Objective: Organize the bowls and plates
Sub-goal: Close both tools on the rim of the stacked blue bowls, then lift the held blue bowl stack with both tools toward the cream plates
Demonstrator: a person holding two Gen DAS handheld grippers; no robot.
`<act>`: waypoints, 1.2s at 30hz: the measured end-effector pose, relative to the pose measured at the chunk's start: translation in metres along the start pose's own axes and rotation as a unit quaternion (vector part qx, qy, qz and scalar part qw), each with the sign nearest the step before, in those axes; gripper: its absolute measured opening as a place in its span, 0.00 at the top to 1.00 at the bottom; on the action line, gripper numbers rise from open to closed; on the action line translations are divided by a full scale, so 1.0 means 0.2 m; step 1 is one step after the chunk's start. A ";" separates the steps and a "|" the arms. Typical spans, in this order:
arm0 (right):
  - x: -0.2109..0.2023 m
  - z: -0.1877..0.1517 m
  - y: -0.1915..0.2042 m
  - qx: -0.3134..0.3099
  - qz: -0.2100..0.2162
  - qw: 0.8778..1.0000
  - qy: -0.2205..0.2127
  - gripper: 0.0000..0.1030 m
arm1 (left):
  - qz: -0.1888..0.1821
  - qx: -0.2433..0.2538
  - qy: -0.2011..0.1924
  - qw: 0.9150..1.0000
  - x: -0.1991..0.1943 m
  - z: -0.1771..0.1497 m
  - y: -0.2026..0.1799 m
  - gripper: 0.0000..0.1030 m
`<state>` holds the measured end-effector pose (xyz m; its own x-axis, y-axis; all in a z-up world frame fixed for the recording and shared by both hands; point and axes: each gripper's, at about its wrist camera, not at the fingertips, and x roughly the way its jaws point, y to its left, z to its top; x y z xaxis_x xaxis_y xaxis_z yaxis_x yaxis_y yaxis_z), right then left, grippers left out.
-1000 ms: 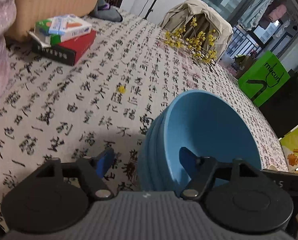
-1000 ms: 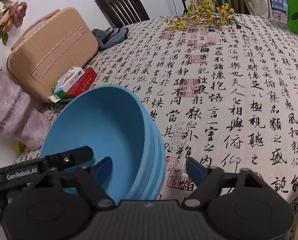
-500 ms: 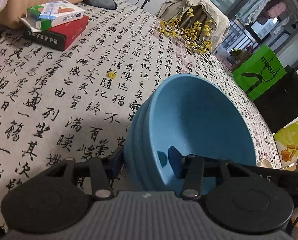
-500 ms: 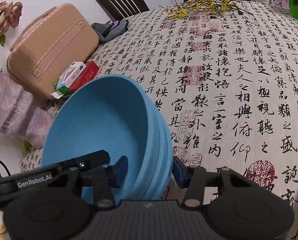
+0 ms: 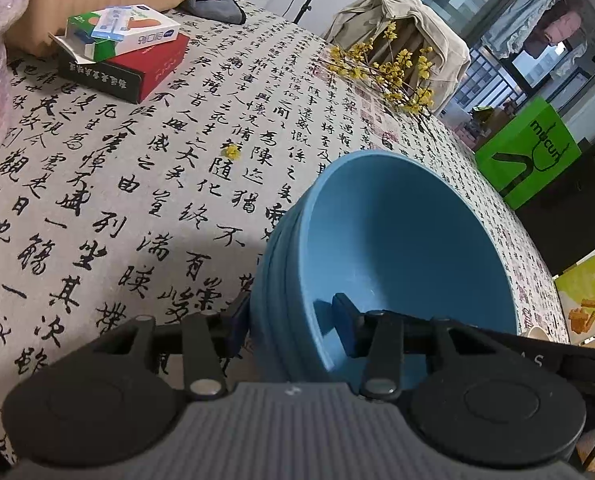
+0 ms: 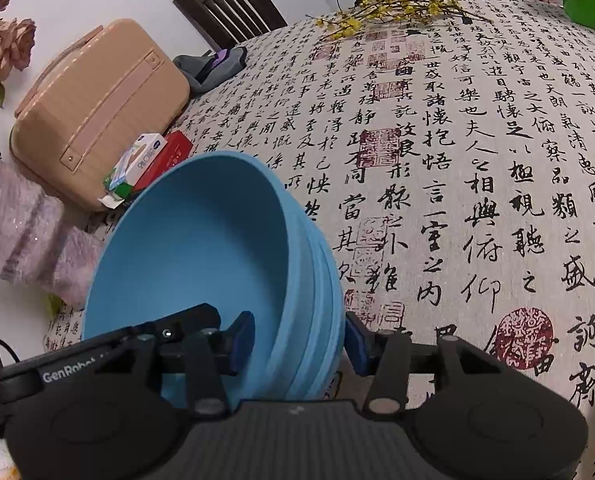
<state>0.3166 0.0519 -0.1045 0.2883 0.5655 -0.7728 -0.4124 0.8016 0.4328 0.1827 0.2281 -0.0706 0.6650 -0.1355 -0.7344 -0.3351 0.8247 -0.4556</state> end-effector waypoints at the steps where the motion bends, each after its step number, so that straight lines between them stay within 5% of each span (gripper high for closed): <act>1: 0.00 0.00 0.00 0.001 0.000 1.000 -0.001 0.54 | 0.001 0.001 0.000 1.000 0.00 0.00 0.00 0.57; 36: -0.14 -0.08 -0.03 0.009 0.009 1.000 -0.019 0.55 | 0.012 0.021 -0.016 1.000 -0.08 -0.07 -0.12 0.57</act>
<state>0.2972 0.0283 -0.0928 0.3142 0.5863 -0.7467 -0.4016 0.7947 0.4551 0.1707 0.2025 -0.0557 0.6778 -0.0989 -0.7286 -0.3237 0.8496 -0.4164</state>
